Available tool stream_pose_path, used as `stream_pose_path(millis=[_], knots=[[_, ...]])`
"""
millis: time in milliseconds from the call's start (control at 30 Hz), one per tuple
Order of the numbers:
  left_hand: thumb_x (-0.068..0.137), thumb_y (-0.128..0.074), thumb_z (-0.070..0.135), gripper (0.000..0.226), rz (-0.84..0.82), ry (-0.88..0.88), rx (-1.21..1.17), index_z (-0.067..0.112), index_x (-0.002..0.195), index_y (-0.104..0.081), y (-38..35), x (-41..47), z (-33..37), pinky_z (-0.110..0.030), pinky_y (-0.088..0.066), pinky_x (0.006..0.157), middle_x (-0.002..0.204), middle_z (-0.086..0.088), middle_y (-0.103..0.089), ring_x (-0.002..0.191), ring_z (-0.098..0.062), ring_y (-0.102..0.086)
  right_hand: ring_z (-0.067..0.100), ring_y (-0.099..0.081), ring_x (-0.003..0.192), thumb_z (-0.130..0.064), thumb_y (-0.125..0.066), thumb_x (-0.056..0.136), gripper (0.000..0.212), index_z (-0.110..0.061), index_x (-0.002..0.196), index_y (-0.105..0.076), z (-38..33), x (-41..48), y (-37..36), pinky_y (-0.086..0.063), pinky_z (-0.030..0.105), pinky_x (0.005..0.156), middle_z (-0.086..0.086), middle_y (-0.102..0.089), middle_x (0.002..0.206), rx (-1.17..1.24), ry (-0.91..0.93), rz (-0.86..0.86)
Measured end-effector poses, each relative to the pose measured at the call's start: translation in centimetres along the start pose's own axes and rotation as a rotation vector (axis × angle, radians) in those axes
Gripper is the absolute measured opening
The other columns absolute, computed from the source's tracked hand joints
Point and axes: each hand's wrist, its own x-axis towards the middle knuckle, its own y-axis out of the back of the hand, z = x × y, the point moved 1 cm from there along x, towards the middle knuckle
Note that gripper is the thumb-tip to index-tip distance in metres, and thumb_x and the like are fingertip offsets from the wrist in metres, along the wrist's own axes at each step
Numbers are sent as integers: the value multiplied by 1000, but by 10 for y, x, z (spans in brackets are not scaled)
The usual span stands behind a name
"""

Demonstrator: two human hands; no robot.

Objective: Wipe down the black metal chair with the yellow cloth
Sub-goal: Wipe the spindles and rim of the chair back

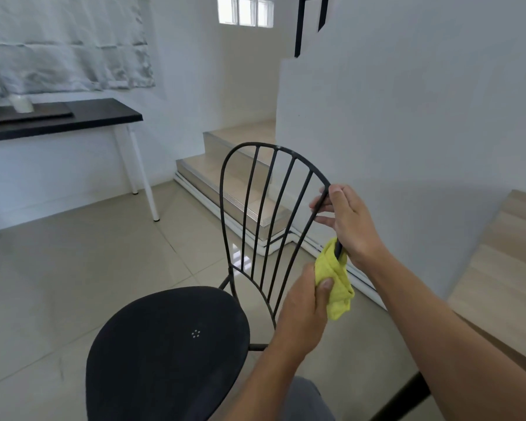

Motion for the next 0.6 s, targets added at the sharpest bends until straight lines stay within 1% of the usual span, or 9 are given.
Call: stream_pose_path(millis=[67,100,200,300,333,400,500,533,600], knots=[[104,-36,36,9,13,-17,41,30,107,-42,-4,-1,-6,-20,-37,56,78,10,-50,67,-6,-47,11,-66,85,-25,-35,107,26,-14,102,-57,0,0,0,-57,36,80,7,-69,93,-12,9,-3],[104,-36,35,7,12,-11,63,31,105,-41,-7,-3,-12,-17,-34,54,77,9,-49,66,-6,-46,11,-66,85,-26,-34,107,26,-15,102,-57,2,1,0,-57,36,80,7,-69,94,-17,12,-3],[103,-37,34,6,-15,72,138,30,100,-39,-11,-13,-40,-17,-33,54,77,8,-46,65,-7,-44,14,-66,87,-27,-34,107,27,-15,104,-57,2,1,0,-57,39,81,8,-69,95,-36,22,-2],[103,-41,33,4,-38,146,161,30,100,-41,-10,-19,-57,-16,-37,55,78,10,-48,66,-5,-46,22,-66,91,-28,-33,107,27,-16,103,-57,3,1,0,-57,42,82,10,-70,97,-51,29,2],[102,-43,33,4,-38,148,131,30,102,-43,-9,-20,-58,-16,-38,55,79,10,-50,66,-5,-48,24,-66,93,-28,-32,107,28,-16,103,-57,4,1,0,-57,43,82,10,-70,98,-56,30,6],[101,-46,36,12,-55,121,24,31,112,-47,-5,-24,-52,-16,-42,61,85,10,-56,72,-3,-53,24,-66,92,-27,-32,107,28,-16,103,-57,4,1,0,-57,43,81,9,-70,96,-56,29,13],[102,-35,42,32,-85,71,-147,38,133,-46,4,-31,-42,-24,-51,76,102,8,-61,92,-12,-60,15,-65,87,-27,-32,107,28,-16,102,-57,4,1,-2,-57,41,80,7,-69,94,-48,24,28],[103,-33,42,35,-70,55,-155,41,135,-46,7,-33,-40,-25,-50,77,102,6,-63,92,-15,-60,15,-65,86,-28,-32,107,28,-16,102,-57,4,0,-2,-57,41,79,7,-69,94,-48,23,32],[104,-35,38,34,-12,45,-117,46,134,-48,9,-30,-37,-26,-49,71,92,3,-65,84,-17,-61,14,-65,86,-29,-32,107,28,-17,101,-57,4,0,-3,-57,40,79,7,-70,94,-51,22,36]])
